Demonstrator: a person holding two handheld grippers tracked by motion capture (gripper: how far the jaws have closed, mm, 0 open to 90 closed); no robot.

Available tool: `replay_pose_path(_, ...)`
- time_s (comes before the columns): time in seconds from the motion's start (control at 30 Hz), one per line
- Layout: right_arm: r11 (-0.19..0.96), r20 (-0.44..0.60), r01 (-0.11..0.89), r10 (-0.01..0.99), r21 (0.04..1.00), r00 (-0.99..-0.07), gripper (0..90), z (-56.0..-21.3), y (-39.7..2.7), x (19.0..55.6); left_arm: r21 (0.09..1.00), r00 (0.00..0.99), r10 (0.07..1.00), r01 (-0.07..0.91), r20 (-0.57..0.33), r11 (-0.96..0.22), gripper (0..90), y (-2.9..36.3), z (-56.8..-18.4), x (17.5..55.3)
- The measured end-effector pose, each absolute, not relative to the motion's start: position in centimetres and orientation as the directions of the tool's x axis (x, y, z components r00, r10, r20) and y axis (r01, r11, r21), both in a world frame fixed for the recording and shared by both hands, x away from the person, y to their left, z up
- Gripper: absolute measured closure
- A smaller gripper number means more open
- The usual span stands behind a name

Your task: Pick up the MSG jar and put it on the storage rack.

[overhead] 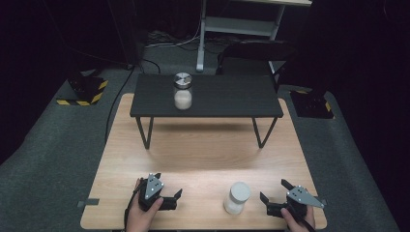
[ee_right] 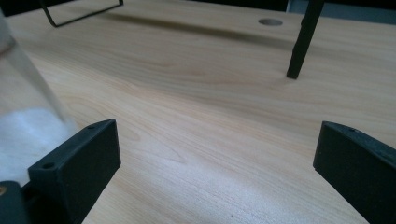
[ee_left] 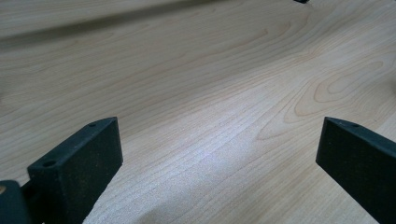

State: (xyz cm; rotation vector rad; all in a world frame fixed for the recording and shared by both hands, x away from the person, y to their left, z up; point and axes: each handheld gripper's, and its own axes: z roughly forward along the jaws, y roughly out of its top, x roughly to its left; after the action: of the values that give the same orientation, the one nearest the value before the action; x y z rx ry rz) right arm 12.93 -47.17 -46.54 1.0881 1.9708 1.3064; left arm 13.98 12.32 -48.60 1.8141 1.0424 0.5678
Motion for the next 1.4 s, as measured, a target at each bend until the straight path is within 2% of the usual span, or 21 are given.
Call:
replay_pose_path(0.7, 0.213, -0.027, 0.197, 0.743, 0.957, -0.669, 0.3, -43.9, -45.2, 9.8, 0.888, 0.532, 0.844, 0.419, -0.07, -0.191, 0.5, 12.5, -48.6, 14.2)
replay_pose_path(1.4, 0.214, -0.002, 0.206, 0.697, 0.955, -0.717, 1.1, -44.4, -41.9, 10.5, 0.889, 0.531, 0.845, 0.412, -0.058, -0.198, 0.5, 12.4, -48.6, 14.0)
